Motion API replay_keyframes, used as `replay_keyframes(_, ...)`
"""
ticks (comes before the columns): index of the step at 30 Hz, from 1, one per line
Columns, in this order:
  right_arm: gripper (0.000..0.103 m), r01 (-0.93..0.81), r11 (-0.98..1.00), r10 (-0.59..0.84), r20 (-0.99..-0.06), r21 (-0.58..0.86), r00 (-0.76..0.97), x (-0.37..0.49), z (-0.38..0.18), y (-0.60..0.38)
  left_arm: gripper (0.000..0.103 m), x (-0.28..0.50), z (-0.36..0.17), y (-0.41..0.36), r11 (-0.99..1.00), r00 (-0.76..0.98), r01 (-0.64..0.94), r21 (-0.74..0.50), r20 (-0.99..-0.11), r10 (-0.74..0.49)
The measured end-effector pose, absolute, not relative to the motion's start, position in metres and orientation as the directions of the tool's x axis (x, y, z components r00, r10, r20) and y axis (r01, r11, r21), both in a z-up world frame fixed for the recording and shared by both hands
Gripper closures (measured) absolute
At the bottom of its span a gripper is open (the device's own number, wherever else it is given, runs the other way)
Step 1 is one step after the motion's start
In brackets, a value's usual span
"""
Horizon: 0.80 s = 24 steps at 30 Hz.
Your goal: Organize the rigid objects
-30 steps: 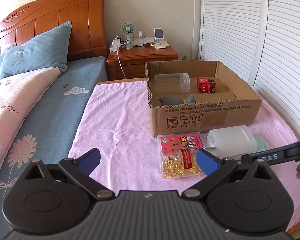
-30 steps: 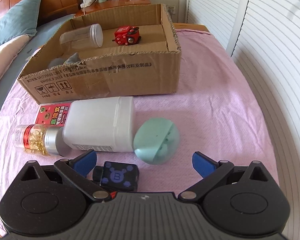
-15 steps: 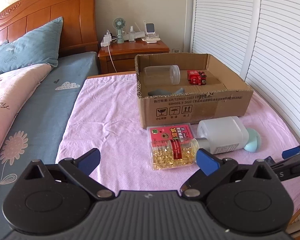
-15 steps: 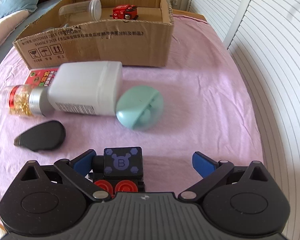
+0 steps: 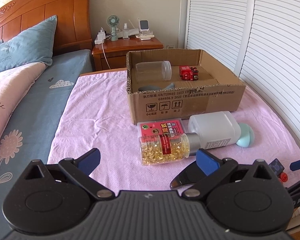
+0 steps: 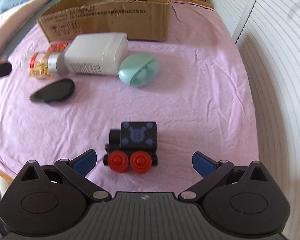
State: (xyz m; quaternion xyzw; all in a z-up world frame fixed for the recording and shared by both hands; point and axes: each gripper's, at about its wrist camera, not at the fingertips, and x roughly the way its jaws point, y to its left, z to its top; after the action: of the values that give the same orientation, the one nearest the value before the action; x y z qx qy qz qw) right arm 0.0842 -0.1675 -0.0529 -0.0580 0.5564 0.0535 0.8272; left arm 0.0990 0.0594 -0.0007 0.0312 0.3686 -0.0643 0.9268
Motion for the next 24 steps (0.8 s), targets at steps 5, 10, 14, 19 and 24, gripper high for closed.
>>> replay_keyframes(5,0.0,-0.114,0.99,-0.04,-0.927,-0.088,0.374,0.09,-0.057,-0.18,0.001,0.099,-0.002,0.059,0.989,0.715,0.148,0.016,-0.693,-0.095)
replay_keyframes(10,0.0,-0.035,0.977,-0.175,-0.89,-0.209,0.421,0.097,-0.05,-0.203,0.001,0.102,-0.006,0.058,0.989,0.705,0.148,0.015,-0.703,-0.095)
replay_keyframes(14,0.0,-0.054,0.995,-0.052,-0.921,-0.078,0.385,0.092,-0.047,-0.207,0.001,0.105,-0.009,0.055,0.988,0.694,0.154,0.017,-0.714,-0.096)
replay_keyframes(19,0.0,-0.069,0.998,0.036,-0.919,0.01,0.393,0.091,-0.058,-0.192,0.001,0.109,-0.013,0.052,0.986,0.675,0.168,0.011,-0.73,-0.107)
replay_keyframes(24,0.0,-0.116,0.989,0.132,-0.873,0.087,0.47,0.108,-0.056,-0.18,0.001,0.113,-0.02,0.052,0.985,0.65,0.174,-0.007,-0.75,-0.12)
